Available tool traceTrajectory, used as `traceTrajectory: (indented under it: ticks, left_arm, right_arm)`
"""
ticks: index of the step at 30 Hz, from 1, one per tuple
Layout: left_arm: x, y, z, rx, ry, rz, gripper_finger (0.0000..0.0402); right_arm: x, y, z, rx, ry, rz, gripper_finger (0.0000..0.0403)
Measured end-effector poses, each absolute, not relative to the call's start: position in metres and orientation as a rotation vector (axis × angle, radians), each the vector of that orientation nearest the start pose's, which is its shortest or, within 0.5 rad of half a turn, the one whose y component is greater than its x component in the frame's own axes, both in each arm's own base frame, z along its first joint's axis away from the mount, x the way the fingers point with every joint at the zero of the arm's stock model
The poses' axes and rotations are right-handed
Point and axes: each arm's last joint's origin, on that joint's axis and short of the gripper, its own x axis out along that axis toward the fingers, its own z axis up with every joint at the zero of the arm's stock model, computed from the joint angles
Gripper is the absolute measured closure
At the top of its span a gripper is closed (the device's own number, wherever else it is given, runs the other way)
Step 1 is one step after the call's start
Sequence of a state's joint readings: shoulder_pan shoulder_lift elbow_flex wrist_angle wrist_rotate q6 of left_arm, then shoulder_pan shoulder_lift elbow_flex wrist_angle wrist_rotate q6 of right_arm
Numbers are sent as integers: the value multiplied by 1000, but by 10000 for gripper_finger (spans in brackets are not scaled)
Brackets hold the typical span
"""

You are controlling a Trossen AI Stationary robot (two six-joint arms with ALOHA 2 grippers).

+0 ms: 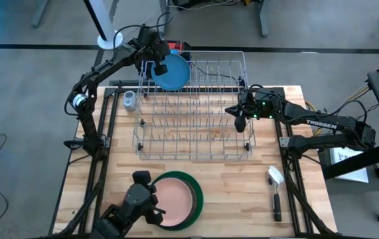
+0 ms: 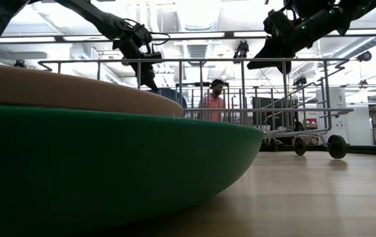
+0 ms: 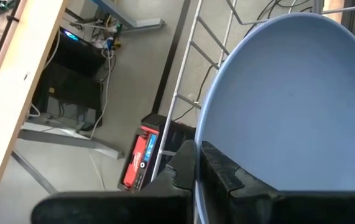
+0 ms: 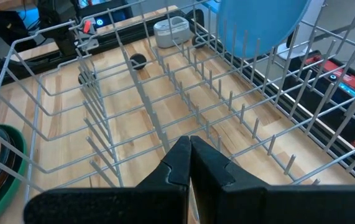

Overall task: Sort dishes
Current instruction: Put the blue plate into the dish rack

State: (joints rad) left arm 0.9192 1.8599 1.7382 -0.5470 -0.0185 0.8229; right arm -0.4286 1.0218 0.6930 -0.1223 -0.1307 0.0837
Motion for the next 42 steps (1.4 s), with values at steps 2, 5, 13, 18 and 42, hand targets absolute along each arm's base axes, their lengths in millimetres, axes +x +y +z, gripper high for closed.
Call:
traceTrajectory:
  ticks: [2,5,13,18,42]
  left_arm:
    - [255,335,326,431,935,582,402]
    - [255,335,326,415,931,590,402]
    - [254,334,325,382,946,586,401]
    - [254,333,324,356,945,591,386]
    - [249,329,317,239,1015,613,270]
  right_arm:
    - [202,-88,264,207,423,-311,403]
    - [202,-88,264,208,423,-311,403]
    - [202,-88,264,208,423,-311,403]
    - [202,-88,264,208,423,-311,403]
    - [202,-88,264,208,423,-310,403]
